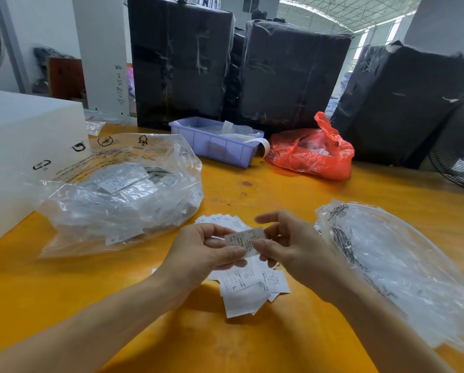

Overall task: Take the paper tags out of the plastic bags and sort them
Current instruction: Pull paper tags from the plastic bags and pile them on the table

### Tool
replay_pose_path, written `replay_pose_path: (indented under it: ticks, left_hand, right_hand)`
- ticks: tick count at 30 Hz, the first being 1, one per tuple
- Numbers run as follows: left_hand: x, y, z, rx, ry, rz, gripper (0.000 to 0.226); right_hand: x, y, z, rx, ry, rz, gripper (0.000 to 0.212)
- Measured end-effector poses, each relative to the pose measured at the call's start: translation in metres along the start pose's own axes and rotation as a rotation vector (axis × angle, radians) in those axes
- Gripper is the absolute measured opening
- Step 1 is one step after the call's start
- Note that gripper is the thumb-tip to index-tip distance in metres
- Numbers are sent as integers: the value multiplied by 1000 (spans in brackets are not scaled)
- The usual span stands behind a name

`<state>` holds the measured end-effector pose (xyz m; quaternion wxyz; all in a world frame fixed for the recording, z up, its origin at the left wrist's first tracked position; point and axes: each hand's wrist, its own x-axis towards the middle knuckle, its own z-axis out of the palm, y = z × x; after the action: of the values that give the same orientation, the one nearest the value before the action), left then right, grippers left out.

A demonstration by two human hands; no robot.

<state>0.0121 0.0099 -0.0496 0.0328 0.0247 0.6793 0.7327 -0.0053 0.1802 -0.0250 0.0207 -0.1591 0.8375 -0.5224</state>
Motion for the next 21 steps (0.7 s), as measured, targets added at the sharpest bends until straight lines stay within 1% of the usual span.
replay_pose_path:
  ticks: [1, 2, 4, 5, 6, 8, 10, 11, 14, 18, 21]
  left_hand:
    - [1, 0, 0, -9, 7, 3, 31]
    - [1, -1, 0, -15, 14, 7, 34]
    - [1, -3, 0, -23, 34, 13, 34]
    - [1, -4, 1, -22, 46, 16, 31]
    - [1, -6, 0, -19, 58, 19, 28]
    - [3, -9, -1, -18, 90, 22, 25]
    - [5, -11, -3, -56, 125, 15, 26]
    - [5, -12, -3, -88, 136, 8, 29]
    - [4, -10, -1, -140, 168, -9, 39]
    - [0, -9, 2, -154, 183, -25, 42]
    - [0, -10, 4, -185, 215, -47, 43]
  right_hand:
    - [0, 1, -1, 34, 53, -8, 24]
    - [0, 1, -1, 38, 100, -29, 20]
    - [0, 4, 4, -22, 147, -79, 7]
    - [0, 5, 9, -73, 146, -103, 8]
    - [-1, 6, 13, -134, 116, -125, 12]
    - [-2, 7, 21, -234, -6, -145, 18]
    - [-2, 5, 23, -222, -112, -128, 22]
    - [-2, 5, 24, -186, -130, -115, 25]
    - [-2, 5, 24, -162, -53, -127, 45]
    - [-7, 4, 33, -278, -13, -218, 39]
    - [-6, 6, 37, -337, 71, -252, 32]
